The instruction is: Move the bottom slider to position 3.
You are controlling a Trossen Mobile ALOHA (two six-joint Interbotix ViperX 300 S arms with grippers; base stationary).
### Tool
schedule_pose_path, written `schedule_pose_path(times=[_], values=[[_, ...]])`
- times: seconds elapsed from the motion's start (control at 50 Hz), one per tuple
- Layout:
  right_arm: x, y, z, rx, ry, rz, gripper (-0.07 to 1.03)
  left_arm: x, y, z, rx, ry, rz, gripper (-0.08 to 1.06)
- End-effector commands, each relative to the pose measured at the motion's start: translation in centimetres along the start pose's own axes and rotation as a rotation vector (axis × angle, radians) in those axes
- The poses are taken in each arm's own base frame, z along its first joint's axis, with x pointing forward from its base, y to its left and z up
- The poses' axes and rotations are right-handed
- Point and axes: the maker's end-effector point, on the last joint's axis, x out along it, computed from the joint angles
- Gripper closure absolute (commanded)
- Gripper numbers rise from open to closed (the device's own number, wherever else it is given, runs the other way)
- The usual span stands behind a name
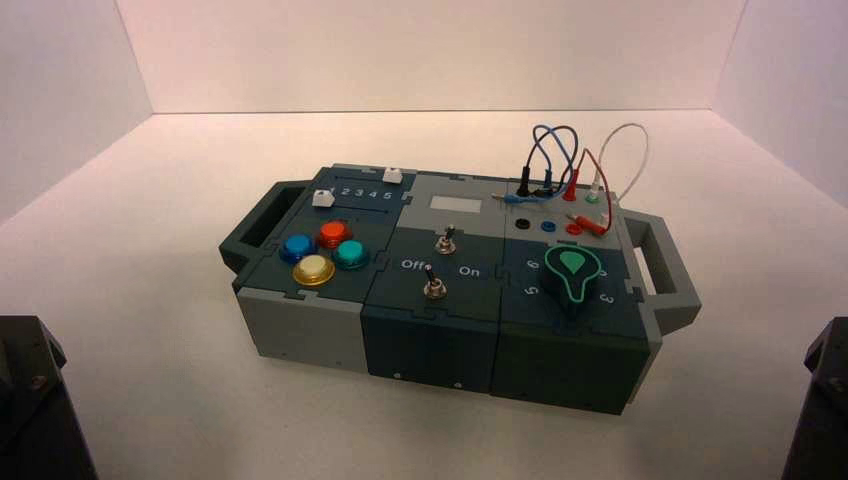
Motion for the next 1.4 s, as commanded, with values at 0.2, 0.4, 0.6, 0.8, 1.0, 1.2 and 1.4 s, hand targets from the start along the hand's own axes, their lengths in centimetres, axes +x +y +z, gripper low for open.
schedule_pose_path(times=[0.2, 0.4, 0.6, 0.8, 1.0, 1.2, 1.4], values=[[0.0, 0.1, 0.6, 0.006, -0.012, 0.004, 0.99, -0.1, 0.1, 0.7, 0.006, -0.018, 0.004, 1.01], [0.1, 0.4, 0.4, 0.011, -0.005, 0.015, 0.99, 0.1, 0.1, 0.4, 0.007, 0.0, 0.002, 1.01], [1.2, 2.6, -0.9, -0.015, 0.078, 0.096, 0.99, 1.8, -0.1, -1.9, 0.005, 0.168, -0.01, 1.01], [2.6, 6.3, -3.2, -0.067, 0.23, 0.21, 0.99, 3.4, -0.7, -4.6, 0.004, 0.367, -0.036, 1.01], [3.5, 10.4, -5.3, -0.126, 0.35, 0.326, 0.99, 4.7, -1.9, -7.5, 0.027, 0.558, -0.075, 1.01], [3.7, 12.3, -6.1, -0.149, 0.39, 0.376, 0.99, 5.2, -4.3, -9.9, 0.086, 0.717, -0.139, 1.01], [3.9, 13.0, -6.8, -0.13, 0.427, 0.391, 0.98, 5.5, -6.4, -12.1, 0.151, 0.86, -0.188, 1.01]])
